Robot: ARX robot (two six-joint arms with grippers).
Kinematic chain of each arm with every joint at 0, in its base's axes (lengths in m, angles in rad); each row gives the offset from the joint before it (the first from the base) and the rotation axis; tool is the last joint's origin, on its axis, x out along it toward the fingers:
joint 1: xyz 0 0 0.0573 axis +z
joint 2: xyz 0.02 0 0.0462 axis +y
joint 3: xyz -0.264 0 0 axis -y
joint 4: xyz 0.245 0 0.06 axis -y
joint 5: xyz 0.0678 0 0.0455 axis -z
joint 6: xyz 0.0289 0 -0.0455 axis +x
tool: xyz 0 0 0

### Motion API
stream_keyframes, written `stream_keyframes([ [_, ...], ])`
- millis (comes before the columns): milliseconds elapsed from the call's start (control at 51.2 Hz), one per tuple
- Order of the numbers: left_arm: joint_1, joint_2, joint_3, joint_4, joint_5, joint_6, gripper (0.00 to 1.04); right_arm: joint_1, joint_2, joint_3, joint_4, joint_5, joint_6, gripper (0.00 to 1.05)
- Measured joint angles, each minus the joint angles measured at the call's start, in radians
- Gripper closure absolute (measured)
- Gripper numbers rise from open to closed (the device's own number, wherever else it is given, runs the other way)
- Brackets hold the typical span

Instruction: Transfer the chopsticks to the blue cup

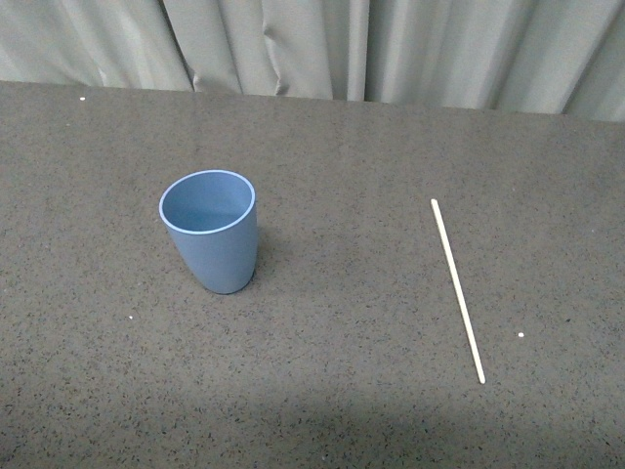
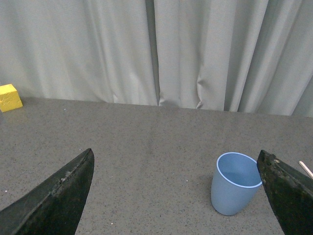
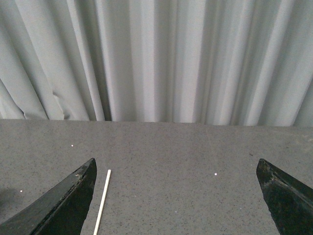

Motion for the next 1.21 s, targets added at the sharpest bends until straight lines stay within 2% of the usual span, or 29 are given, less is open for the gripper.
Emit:
stream_keyframes([
  [1210, 0.0, 0.0, 0.0, 0.0, 0.0, 0.0, 0.07, 0.0, 0.0, 0.0, 0.0, 0.0, 0.0, 0.09],
])
